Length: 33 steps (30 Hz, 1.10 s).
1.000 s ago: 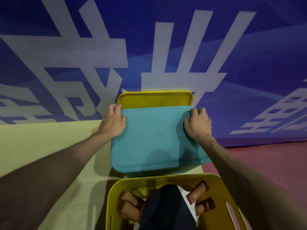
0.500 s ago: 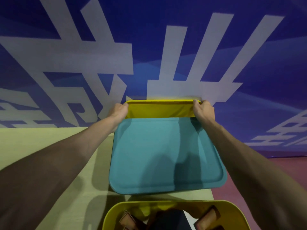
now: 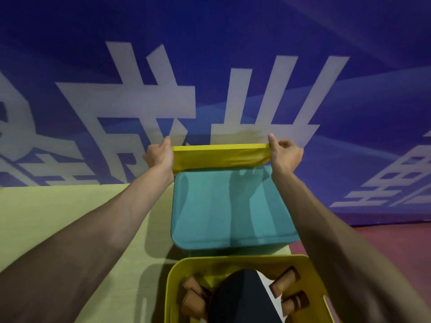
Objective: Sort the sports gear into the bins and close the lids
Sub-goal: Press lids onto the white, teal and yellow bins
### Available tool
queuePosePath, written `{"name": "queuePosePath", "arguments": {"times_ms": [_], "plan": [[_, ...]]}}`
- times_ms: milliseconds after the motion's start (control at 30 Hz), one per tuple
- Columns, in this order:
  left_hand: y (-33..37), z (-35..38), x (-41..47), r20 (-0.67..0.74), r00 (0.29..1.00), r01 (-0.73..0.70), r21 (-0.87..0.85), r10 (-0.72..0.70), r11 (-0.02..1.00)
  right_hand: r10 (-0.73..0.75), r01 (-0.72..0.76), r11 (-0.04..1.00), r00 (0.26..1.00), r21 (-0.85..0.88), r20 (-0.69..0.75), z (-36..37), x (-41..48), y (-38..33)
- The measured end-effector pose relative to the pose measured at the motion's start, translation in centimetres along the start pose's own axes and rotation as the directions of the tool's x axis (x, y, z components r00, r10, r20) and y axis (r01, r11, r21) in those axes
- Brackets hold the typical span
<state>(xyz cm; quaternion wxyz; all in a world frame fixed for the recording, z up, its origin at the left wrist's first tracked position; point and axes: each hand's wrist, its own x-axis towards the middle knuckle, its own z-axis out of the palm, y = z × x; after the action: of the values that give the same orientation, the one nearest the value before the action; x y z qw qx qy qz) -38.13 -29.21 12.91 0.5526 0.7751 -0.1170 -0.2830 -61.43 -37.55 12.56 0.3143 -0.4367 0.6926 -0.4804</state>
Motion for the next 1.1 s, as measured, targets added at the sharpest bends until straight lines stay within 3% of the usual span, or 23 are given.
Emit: {"name": "queuePosePath", "arguments": {"times_ms": [233,333,500,667,833,967,1100], "plan": [[0.6,-4.7,-2.8,0.005,0.999,0.038,-0.167,-0.038,0.985,0.080,-0.073,0.992,0.995,0.104,-0.064,-2.5,-4.5,-2.9],[0.5,-7.5,-2.5,0.104,0.990,0.122,-0.271,-0.096,0.955,0.128,-0.117,0.985,0.988,0.126,-0.084,-3.5,-7.0,-3.3],[-0.3,-13.0,-3.9,0.365,0.925,0.184,-0.198,-0.102,0.963,0.130,-0.130,0.992,0.989,0.000,-0.073,-5.4,-11.8,-3.3],[-1.7,-17.6,-7.0,0.497,0.854,0.244,-0.118,-0.155,0.963,0.116,-0.120,0.975,0.993,-0.187,-0.037,-8.8,-15.1,-3.2],[-3.3,-20.4,-9.5,0.502,0.857,0.140,-0.011,-0.116,0.990,0.152,-0.117,0.911,0.987,-0.397,0.058,-12.2,-16.3,-2.1],[-4.5,-20.6,-11.0,0.473,0.879,0.019,0.088,-0.059,0.996,0.084,0.041,0.806,0.980,-0.591,0.182,-14.6,-16.9,-0.4],[-5.8,-19.7,-11.8,0.440,0.898,-0.153,0.271,0.019,0.950,0.030,0.118,0.758,0.976,-0.642,0.214,-16.4,-16.2,1.3]]}}
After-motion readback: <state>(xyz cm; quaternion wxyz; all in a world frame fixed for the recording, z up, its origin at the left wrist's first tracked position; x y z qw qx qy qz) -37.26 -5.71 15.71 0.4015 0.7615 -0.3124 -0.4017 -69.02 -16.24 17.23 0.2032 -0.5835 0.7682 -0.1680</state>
